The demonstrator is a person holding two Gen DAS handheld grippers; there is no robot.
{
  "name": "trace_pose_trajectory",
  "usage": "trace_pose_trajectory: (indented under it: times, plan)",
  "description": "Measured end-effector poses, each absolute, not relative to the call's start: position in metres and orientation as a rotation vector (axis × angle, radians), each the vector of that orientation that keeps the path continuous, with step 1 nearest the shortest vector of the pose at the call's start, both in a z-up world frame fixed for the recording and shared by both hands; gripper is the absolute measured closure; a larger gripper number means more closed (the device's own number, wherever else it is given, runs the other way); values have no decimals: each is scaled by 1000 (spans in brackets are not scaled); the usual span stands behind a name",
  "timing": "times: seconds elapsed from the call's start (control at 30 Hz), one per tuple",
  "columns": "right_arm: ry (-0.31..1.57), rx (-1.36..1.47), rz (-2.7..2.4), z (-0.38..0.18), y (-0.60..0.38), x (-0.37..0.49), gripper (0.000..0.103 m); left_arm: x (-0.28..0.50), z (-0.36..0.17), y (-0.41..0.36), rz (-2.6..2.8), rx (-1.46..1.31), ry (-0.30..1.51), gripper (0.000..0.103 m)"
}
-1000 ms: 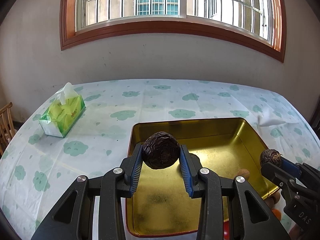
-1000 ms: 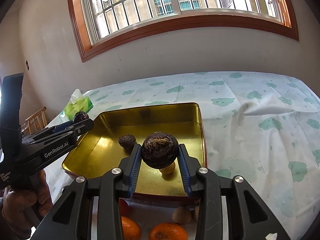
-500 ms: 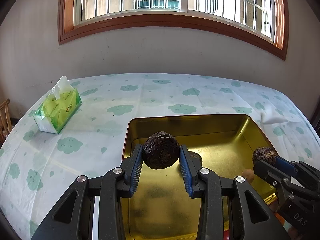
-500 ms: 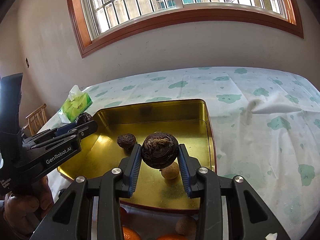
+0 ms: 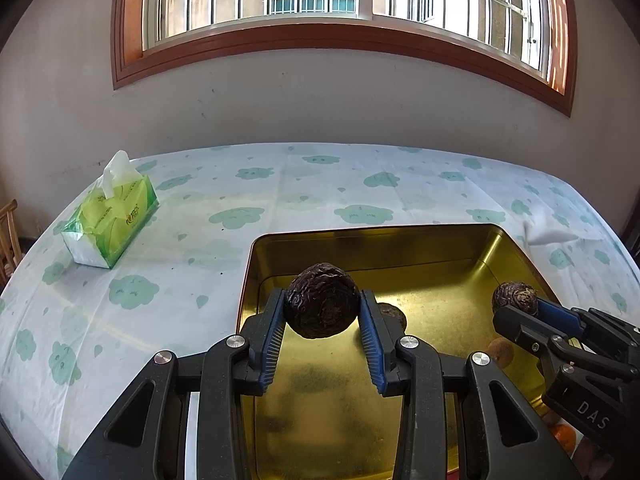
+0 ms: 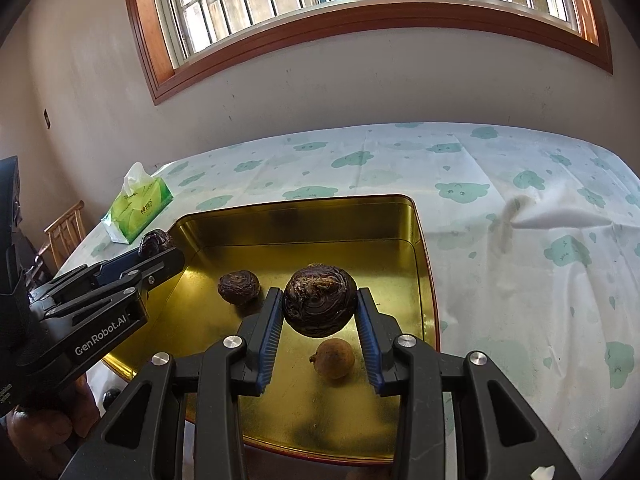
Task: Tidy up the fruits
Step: 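Lower the dark balls into the tin and open the left gripper while the right opens too, then withdraw both open grippers from the tin toward the remaining fruits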
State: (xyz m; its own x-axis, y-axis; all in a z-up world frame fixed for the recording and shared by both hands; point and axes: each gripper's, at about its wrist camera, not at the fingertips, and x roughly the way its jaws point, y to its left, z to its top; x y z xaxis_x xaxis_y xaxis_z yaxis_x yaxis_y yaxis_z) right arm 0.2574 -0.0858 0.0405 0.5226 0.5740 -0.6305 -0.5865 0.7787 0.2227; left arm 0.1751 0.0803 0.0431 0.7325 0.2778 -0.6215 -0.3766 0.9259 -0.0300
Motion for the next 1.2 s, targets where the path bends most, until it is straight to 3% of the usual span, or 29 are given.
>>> trace_pose_trajectory:
  times: [0.8, 0.87, 0.93, 1.2]
  plan:
    - [755, -4, 694, 38, -84, 262, 67, 182, 40, 84, 380, -158, 673, 64]
    - [755, -5, 695, 38, -84, 262, 67, 181, 40, 84, 388, -162, 671, 58]
    - [750, -2, 694, 38, -85, 262, 66, 179, 41, 84, 399, -162, 663, 39]
    - [705, 31, 714, 51, -94, 251, 63, 171, 48, 78, 408, -138, 637, 31]
